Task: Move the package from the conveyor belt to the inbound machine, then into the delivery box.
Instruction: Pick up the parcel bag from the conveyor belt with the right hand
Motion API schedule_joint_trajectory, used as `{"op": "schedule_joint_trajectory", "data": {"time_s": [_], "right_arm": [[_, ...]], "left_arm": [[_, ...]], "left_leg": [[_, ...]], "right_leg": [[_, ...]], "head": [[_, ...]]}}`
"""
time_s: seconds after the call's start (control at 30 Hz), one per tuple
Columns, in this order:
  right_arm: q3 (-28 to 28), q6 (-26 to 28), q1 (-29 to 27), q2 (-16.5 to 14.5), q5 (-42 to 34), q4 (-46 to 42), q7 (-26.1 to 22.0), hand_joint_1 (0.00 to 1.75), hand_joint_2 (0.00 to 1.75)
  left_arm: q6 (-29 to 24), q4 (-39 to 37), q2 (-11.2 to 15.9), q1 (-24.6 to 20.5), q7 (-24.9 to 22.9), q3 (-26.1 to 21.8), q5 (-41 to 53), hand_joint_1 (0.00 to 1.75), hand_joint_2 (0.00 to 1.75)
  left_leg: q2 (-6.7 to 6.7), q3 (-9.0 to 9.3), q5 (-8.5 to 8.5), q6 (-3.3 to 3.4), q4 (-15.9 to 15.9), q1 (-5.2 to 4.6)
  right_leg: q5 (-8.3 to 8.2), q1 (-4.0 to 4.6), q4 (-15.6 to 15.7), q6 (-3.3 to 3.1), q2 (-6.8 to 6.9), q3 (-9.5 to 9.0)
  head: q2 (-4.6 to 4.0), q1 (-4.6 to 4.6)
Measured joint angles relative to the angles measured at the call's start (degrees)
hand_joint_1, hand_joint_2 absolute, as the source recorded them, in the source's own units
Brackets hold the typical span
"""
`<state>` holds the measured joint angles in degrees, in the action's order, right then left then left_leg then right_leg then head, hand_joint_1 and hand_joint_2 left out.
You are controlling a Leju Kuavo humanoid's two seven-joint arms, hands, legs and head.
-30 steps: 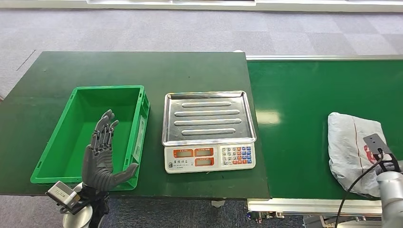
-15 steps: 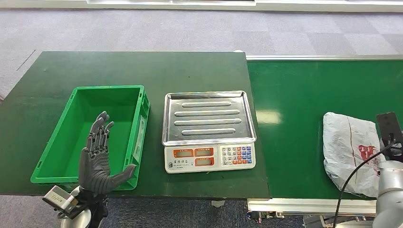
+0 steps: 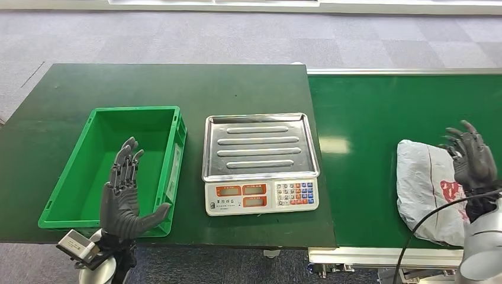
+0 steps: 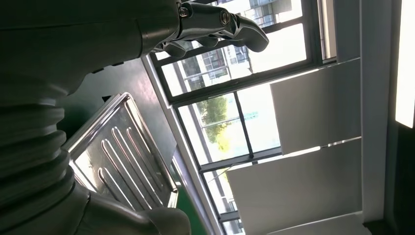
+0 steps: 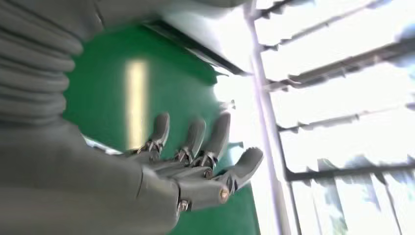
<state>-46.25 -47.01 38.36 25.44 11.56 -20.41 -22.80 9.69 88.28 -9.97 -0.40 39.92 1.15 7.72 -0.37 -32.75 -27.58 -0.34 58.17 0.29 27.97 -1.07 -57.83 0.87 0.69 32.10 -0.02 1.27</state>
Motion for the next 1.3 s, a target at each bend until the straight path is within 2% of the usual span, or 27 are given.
{"op": "schedule_joint_trajectory", "data": {"time_s": [0.03,0.17,0.27,0.37,0.43,0.53,0.57,0.63,0.7,0.87,1.1,1.3], "right_arm": [[-1.6,-1.9,-0.2,-0.2,-2.8,0.0,0.0,0.00,0.00],[-4.3,-1.6,-1.0,-1.3,-8.9,-1.3,0.1,0.00,0.00],[-2.9,3.5,-1.6,-1.7,-7.4,-3.4,-1.6,0.00,0.00],[0.6,15.2,-1.9,-1.7,-2.0,-5.1,-2.0,0.00,0.00],[3.6,24.7,-1.9,-1.6,3.7,-5.8,-0.3,0.00,0.00],[11.2,42.7,-1.9,-0.7,17.1,-6.1,7.6,0.00,0.00],[13.9,47.2,-1.9,-0.4,21.0,-6.1,10.2,0.00,0.00],[18.4,51.8,-1.8,0.3,26.1,-6.0,14.3,0.00,0.87],[21.4,51.9,-1.8,0.8,29.4,-5.8,17.7,0.00,1.75],[26.7,45.7,-2.8,2.0,35.1,-3.9,24.6,0.00,1.75],[29.8,37.5,-4.5,1.8,37.4,-0.5,26.9,0.00,1.75],[32.7,31.8,-4.9,0.9,41.8,2.0,31.0,0.00,1.75]], "left_arm": [[0.0,-0.2,0.0,-0.1,0.0,0.0,0.1,0.00,1.75],[0.2,-0.8,0.0,-0.1,0.2,0.2,0.2,0.00,1.75],[0.3,-0.9,0.0,-0.1,0.3,0.3,0.3,0.00,1.75],[0.3,-0.9,0.0,0.0,0.3,0.3,0.5,0.00,1.75],[0.3,-0.8,0.0,0.1,0.3,0.3,0.6,0.00,1.75],[0.5,-0.4,-0.1,0.4,-0.1,0.3,0.6,0.00,1.75],[0.6,-0.2,-0.1,0.5,-0.3,0.3,0.7,0.00,1.75],[0.7,0.1,-0.2,0.5,-0.7,0.3,0.7,0.00,1.75],[1.0,0.2,-0.2,0.5,-0.8,0.3,0.7,0.00,1.75],[1.4,0.0,-0.2,0.0,-1.0,0.3,0.7,0.00,1.75],[1.7,-0.6,-0.3,-0.7,-1.1,0.4,0.7,0.00,1.75],[1.9,-0.9,-0.4,-1.0,-1.2,0.4,0.7,0.00,1.75]], "left_leg": [[-0.01,-0.01,0.00,0.00,0.0,0.00],[0.07,-0.03,-0.01,0.01,0.0,0.00],[0.09,-0.02,-0.01,0.01,0.0,0.00],[0.09,-0.02,0.00,0.01,0.0,0.00],[0.10,-0.02,0.00,0.01,0.0,-0.01],[0.11,-0.01,0.00,0.01,0.0,-0.02],[0.11,-0.01,0.00,0.01,0.0,-0.03],[0.10,0.00,0.00,0.01,0.0,-0.03],[0.10,0.00,0.00,0.01,0.0,-0.03],[0.08,-0.01,0.00,0.02,0.0,-0.03],[0.09,-0.01,0.00,0.01,0.0,-0.03],[0.10,-0.01,0.00,0.01,0.0,-0.03]], "right_leg": [[0.00,0.01,0.0,0.00,0.01,-0.01],[0.00,0.00,0.0,0.00,-0.07,0.03],[-0.01,-0.01,0.0,0.01,-0.10,0.03],[-0.02,-0.01,0.0,0.02,-0.10,0.02],[-0.02,-0.01,0.0,0.02,-0.12,0.01],[-0.03,-0.03,0.0,0.02,-0.15,0.02],[-0.03,-0.04,0.0,0.02,-0.14,0.02],[-0.02,-0.03,0.0,0.02,-0.12,0.03],[-0.02,-0.03,0.0,0.02,-0.12,0.04],[-0.02,-0.04,0.0,0.02,-0.10,0.05],[-0.02,-0.03,0.0,0.02,-0.11,0.05],[-0.02,-0.03,0.0,0.02,-0.12,0.05]], "head": [[-0.01,0.00],[0.00,-0.01],[0.00,0.00],[0.00,-0.01],[0.00,-0.01],[0.00,-0.01],[0.00,-0.01],[0.00,-0.01],[0.00,0.00],[0.00,0.00],[0.00,-0.01],[0.00,-0.01]]}}
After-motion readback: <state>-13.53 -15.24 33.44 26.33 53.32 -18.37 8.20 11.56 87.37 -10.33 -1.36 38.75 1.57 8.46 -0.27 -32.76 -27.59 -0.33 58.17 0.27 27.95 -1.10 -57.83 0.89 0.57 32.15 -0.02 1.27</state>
